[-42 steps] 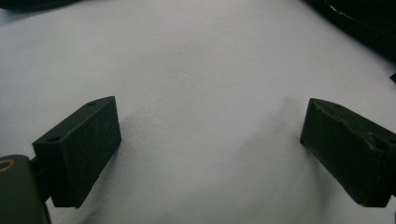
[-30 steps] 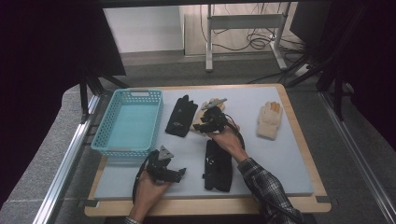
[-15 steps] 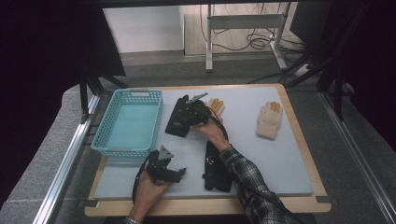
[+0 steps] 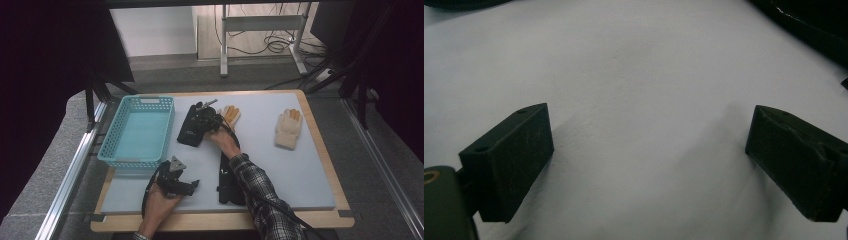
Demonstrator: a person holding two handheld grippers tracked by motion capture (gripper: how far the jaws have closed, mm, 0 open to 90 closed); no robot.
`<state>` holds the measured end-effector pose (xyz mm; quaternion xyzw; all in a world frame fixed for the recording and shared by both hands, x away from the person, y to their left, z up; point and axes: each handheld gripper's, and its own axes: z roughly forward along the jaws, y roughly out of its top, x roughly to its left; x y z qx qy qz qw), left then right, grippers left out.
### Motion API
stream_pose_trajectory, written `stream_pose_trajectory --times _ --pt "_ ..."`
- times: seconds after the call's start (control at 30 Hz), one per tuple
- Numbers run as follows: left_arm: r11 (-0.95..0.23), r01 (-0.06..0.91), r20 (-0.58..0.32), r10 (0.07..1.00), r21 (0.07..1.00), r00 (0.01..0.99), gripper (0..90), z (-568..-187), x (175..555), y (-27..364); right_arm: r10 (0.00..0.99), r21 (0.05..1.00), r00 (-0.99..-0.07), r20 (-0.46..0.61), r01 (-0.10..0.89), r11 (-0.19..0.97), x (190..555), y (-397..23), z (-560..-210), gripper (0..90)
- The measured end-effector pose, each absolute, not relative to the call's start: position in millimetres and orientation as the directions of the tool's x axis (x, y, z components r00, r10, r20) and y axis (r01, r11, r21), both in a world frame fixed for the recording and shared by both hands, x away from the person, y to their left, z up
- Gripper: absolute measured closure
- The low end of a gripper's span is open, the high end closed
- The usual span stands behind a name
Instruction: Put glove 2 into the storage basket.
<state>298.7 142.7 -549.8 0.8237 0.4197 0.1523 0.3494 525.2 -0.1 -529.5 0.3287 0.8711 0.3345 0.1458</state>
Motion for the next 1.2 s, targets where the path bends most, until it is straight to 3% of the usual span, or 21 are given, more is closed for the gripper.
stream_pose_trajectory --times 0.13,0.27,0.47,1.2 --pt "-0.404 0.585 -0.042 0.798 0.703 0.601 5.4 -550 299 143 0.682 0.675 -0.73 -0.04 0.483 0.557 526 -2 -528 81.8" --pt "-0.404 0.586 -0.043 0.798 0.703 0.602 5.4 -550 299 143 0.678 0.671 -0.732 -0.067 0.47 0.574 524 0 -525 87.9" --pt "-0.404 0.586 -0.044 0.798 0.702 0.601 5.4 -550 299 143 0.676 0.693 -0.737 0.002 0.488 0.531 523 -6 -514 88.6" --pt "-0.407 0.586 -0.042 0.797 0.701 0.603 5.4 -550 299 143 0.616 0.775 -0.785 0.066 0.428 0.464 491 -27 -456 88.8"
